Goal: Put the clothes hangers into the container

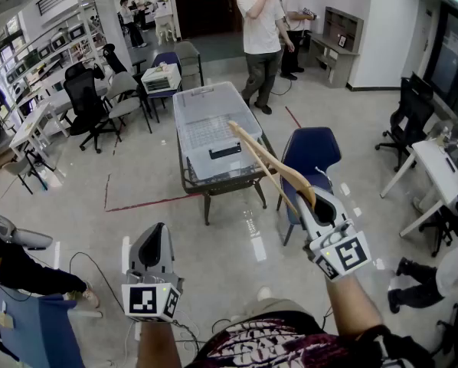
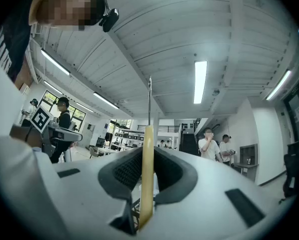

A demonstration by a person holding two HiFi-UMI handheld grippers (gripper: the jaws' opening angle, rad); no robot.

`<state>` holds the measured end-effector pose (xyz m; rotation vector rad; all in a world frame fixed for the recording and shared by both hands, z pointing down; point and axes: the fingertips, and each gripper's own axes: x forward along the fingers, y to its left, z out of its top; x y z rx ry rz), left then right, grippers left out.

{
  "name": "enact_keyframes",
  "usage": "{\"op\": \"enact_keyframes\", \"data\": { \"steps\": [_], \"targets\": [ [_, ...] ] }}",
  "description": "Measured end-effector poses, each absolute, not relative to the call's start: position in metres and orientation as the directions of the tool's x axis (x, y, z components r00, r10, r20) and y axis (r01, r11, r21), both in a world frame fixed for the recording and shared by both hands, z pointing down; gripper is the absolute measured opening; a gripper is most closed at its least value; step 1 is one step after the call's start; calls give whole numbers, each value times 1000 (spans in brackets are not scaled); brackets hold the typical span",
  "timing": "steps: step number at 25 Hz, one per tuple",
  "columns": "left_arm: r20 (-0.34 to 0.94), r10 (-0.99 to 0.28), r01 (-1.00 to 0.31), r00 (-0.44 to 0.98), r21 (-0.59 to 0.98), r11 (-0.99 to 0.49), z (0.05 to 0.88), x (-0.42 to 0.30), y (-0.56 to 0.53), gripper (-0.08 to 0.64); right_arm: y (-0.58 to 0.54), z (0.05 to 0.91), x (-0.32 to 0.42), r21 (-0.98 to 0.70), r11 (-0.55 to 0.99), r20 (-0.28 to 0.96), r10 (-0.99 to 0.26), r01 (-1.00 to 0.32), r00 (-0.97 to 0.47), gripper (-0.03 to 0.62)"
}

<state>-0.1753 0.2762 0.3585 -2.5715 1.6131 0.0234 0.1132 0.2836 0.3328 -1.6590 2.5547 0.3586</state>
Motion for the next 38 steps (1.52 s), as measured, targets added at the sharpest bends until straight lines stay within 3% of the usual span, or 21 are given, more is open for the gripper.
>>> {"op": "enact_keyframes", "data": {
  "steps": [9, 22, 38],
  "targets": [
    [-47, -898, -896, 437, -108, -430, 366, -173, 285, 6, 286, 337, 96, 180, 420, -174, -877, -890, -449, 61],
    [9, -900, -894, 436, -104, -435, 394, -166, 272, 6, 275, 361, 117, 91, 431, -143, -887, -898, -440, 61],
    [21, -916, -910, 401, -106, -401, 387, -142, 198, 6, 195, 342, 141, 100, 459, -162, -868, -883, -469, 61]
  ]
}}
